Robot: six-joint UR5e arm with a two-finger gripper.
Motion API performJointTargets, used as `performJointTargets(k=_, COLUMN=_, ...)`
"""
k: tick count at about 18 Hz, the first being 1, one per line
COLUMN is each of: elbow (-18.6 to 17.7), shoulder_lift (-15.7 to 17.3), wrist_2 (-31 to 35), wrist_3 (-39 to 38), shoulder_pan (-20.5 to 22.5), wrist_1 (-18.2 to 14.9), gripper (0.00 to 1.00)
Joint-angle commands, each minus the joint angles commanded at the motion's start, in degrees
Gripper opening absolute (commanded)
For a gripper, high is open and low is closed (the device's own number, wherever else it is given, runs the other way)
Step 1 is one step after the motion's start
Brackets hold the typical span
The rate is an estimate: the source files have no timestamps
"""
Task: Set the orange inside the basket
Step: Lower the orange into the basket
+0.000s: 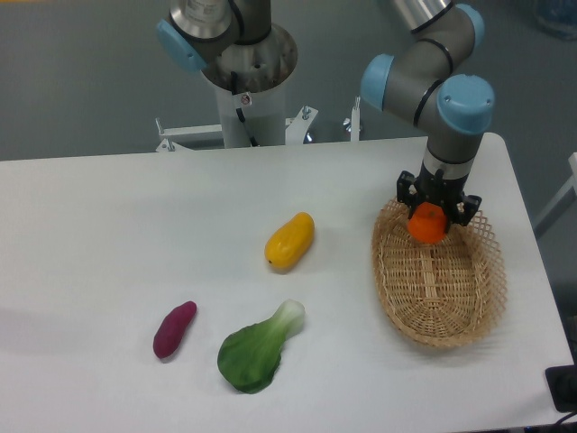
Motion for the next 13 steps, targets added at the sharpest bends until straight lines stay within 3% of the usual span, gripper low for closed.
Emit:
performJointTargets(k=5, elbow=0.09, shoulder_lift=-0.62, wrist_2=0.0, wrist_3=-0.09, shoulder_pan=-0.26, wrist_1=0.26, gripper=0.63)
performJointTargets(k=11, elbow=0.79, shoulder_lift=-1.14, wrist_2=0.0, wrist_3=0.26, shoulder_pan=-0.26, wrist_1=1.93, gripper=0.92)
performJointTargets(k=13, elbow=1.14, shoulder_lift=-0.88, wrist_2=0.0, wrist_3=0.53, shoulder_pan=-0.35, wrist_1=2.02, gripper=0.97)
